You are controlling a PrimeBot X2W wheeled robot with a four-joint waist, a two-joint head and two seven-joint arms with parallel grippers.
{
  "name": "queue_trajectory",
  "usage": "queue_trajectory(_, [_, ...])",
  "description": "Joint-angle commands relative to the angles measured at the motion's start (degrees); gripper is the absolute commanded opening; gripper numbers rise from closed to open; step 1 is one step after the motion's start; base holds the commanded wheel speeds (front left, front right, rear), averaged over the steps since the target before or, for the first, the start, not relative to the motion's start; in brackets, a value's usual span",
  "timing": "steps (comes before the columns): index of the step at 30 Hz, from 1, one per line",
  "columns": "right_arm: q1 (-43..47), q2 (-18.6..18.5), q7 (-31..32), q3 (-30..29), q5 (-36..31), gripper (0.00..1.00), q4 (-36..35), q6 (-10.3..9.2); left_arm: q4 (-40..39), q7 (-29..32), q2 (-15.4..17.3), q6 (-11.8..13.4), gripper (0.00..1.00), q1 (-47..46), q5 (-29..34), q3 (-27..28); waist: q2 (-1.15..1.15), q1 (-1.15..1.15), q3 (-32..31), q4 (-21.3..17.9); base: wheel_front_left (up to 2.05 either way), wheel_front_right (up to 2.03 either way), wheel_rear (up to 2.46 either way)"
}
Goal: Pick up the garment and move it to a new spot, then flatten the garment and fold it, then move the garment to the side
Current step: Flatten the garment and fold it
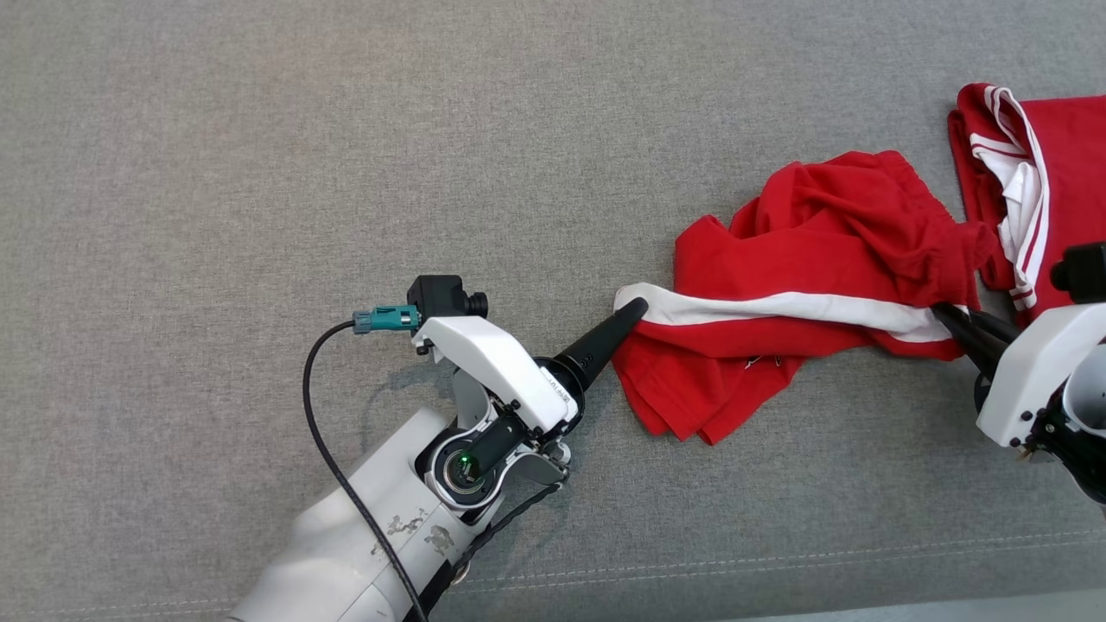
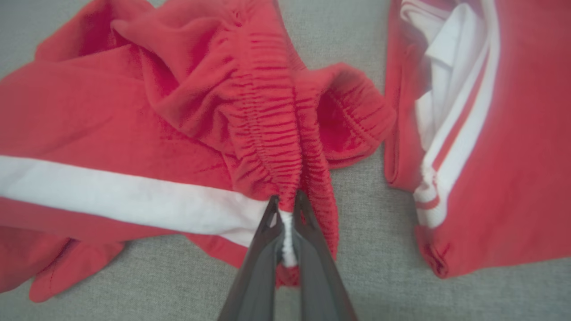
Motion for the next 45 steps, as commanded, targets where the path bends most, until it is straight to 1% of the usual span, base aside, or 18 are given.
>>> queue_trajectory(1, [-0.45,-1.17,-0.80,0.54,0.14,0.00,-1.02,0.08,-1.37,0.18,0.40,-0.43,1.00,0.08,0.17,1.84,0.00,0.00,-0.01,-0.08,0.00,0.00,0.00])
queue_trajectory(6, [-0.90,-0.98,-1.00,1.21,0.19,0.00,-0.88,0.08,-0.54,-0.81,0.40,-0.43,1.00,-0.25,2.32,1.51,0.00,0.00,-0.08,-0.58,0.00,0.00,0.00])
queue_trajectory(7, [-0.96,-0.96,-1.05,1.33,0.24,0.00,-0.85,0.08,-0.40,-0.79,0.40,-0.43,0.94,-0.38,2.83,1.15,0.00,0.00,-0.09,-0.69,0.00,0.00,0.00])
queue_trajectory(8, [-1.04,-0.94,-1.08,1.45,0.28,0.00,-0.81,0.08,-0.26,-0.98,0.40,-0.43,0.81,-0.59,3.56,0.78,0.00,0.00,-0.09,-0.79,0.00,0.00,0.00])
queue_trajectory(9, [-1.13,-0.90,-1.13,1.54,0.36,0.00,-0.77,0.08,-0.18,-1.32,0.40,-0.43,0.56,-0.80,4.32,0.47,0.00,0.00,-0.08,-0.90,0.00,0.00,0.00])
queue_trajectory(11, [-1.32,-0.91,-1.26,1.72,0.46,0.00,-0.70,0.08,-0.59,-2.07,0.40,-0.43,0.32,-1.08,5.18,0.23,0.00,0.00,-0.09,-1.05,0.00,0.00,0.00])
queue_trajectory(12, [-1.40,-0.90,-1.37,1.77,0.51,0.00,-0.63,0.08,-0.83,-2.63,0.40,-0.43,0.00,-1.29,5.68,0.21,0.00,0.00,-0.12,-1.09,0.00,0.00,0.00])
queue_trajectory(16, [-1.78,-0.91,-2.86,1.51,0.99,0.00,-0.86,0.08,-2.12,-7.91,0.41,-0.43,0.00,-2.40,7.81,2.06,0.00,0.00,-0.51,-0.83,0.00,0.00,0.00])
queue_trajectory(19, [-2.49,-0.56,-5.02,0.69,2.19,0.00,-1.92,0.08,-4.06,-12.60,1.76,-0.43,0.00,-3.87,9.97,4.12,0.00,0.00,-1.04,-0.18,0.00,0.00,0.00])
queue_trajectory(21, [-3.45,-0.58,-6.63,0.05,2.71,0.00,-2.65,0.08,-5.61,-14.82,3.63,-0.43,0.00,-5.40,11.43,5.22,0.00,0.00,-1.57,0.54,0.00,0.00,0.00])
queue_trajectory(24, [-5.78,-0.22,-8.15,-0.62,3.79,0.00,-3.80,0.08,-7.48,-16.56,7.40,-0.43,0.00,-8.44,13.04,6.75,0.00,0.00,-2.50,1.60,0.00,0.00,0.00])
queue_trajectory(27, [-10.39,1.16,-10.03,-1.36,4.34,0.00,-4.27,0.08,-8.03,-17.59,11.66,-0.43,0.00,-12.91,14.45,8.53,0.00,0.00,-3.16,2.21,0.00,0.00,0.00])
queue_trajectory(32, [-21.29,5.00,-17.23,-3.89,3.90,0.00,-0.74,0.08,-8.76,-19.71,17.91,-0.43,0.00,-21.39,16.96,11.54,0.00,0.00,-4.16,3.00,0.00,0.00,0.00])
queue_trajectory(36, [-27.59,6.66,-21.95,-4.29,3.64,0.00,1.76,0.08,-11.91,-21.37,20.95,-0.43,0.00,-25.51,18.75,13.59,0.00,0.00,-4.88,4.12,0.00,0.00,0.00])
queue_trajectory(38, [-28.24,6.91,-22.04,-4.04,4.44,0.00,1.97,0.08,-13.14,-21.62,21.36,-0.43,0.00,-25.72,18.85,14.17,0.00,0.00,-5.01,4.45,0.00,0.00,0.00])
queue_trajectory(40, [-27.94,6.96,-20.91,-2.98,6.90,0.00,1.61,0.08,-15.48,-21.85,21.79,-0.43,0.00,-24.24,18.19,14.65,0.00,0.00,-5.24,5.22,0.00,0.00,0.00])
queue_trajectory(42, [-25.43,6.31,-17.77,-0.48,10.26,0.00,0.01,0.08,-17.35,-21.91,22.36,-0.43,0.00,-20.42,17.67,13.20,0.00,0.00,-5.31,5.82,0.00,0.00,0.00])
queue_trajectory(45, [-18.63,3.76,-11.76,3.68,16.40,0.00,-3.35,0.08,-18.56,-21.95,23.17,-0.43,0.00,-11.89,17.21,9.01,0.00,0.00,-5.20,6.56,0.00,0.00,0.00])
